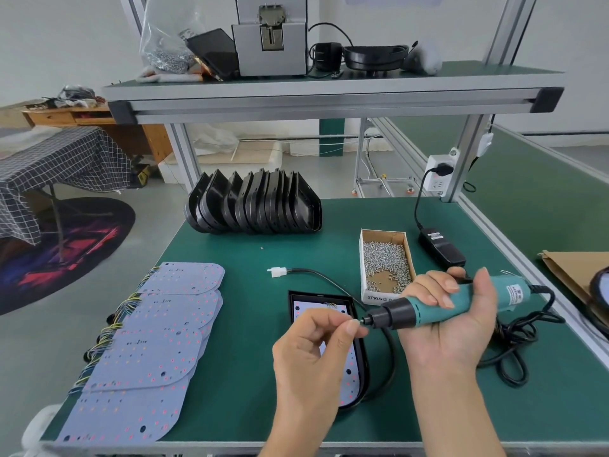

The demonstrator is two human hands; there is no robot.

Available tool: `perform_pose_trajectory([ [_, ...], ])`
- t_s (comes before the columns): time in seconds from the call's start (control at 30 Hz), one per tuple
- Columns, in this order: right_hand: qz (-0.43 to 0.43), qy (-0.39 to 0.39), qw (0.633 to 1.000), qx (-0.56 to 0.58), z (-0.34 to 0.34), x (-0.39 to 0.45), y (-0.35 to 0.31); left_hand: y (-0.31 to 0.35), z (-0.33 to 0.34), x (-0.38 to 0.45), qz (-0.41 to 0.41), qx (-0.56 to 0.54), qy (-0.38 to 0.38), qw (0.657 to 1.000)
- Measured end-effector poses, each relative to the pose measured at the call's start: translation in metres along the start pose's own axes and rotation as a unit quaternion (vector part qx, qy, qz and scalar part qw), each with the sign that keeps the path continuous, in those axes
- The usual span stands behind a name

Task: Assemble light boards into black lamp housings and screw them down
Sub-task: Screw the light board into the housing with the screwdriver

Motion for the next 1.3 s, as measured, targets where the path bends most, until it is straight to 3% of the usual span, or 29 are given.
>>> perform_pose_trajectory([
  [0.13,-0.001,-0.004,1.000,0.004,0.000,0.001,-0.003,-0.001,0.001,0.000,-0.001,0.019,-0.017,1.000],
  [0.3,-0.024,-0.005,0.999,-0.034,-0.004,0.006,-0.004,0.005,-0.005,0.001,0.001,0.168,-0.037,0.985],
  [0.43,-0.072,0.012,0.992,-0.102,-0.012,0.017,-0.007,0.019,-0.035,0.003,0.061,0.259,0.109,0.958],
  [0.5,-0.101,0.031,0.983,-0.153,-0.018,0.024,-0.007,0.015,-0.053,0.012,0.013,0.280,0.157,0.947],
  [0.57,-0.119,0.048,0.973,-0.194,-0.023,0.029,-0.005,0.005,-0.065,0.023,-0.076,0.331,0.137,0.931],
  [0.67,-0.133,0.064,0.958,-0.246,-0.028,0.035,0.000,-0.015,-0.068,0.030,-0.199,0.397,0.025,0.895],
  [0.77,-0.146,0.073,0.944,-0.287,-0.027,0.039,0.007,-0.032,-0.064,0.030,-0.277,0.374,-0.036,0.884],
  [0.93,-0.154,0.064,0.928,-0.335,-0.024,0.043,0.016,-0.043,-0.058,0.032,-0.281,0.336,-0.044,0.898],
  [1.3,-0.159,0.031,0.908,-0.385,-0.027,0.046,0.026,-0.036,-0.049,0.033,-0.247,0.360,-0.038,0.899],
])
Point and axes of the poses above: each hand's wrist, its own x-axis towards the middle knuckle, its own z-axis out of the palm, y = z × x, the point moved 3 cm from there along x, towards the middle knuckle, and after that the axes turned 7 degrees about -x, right-handed, at the moved point
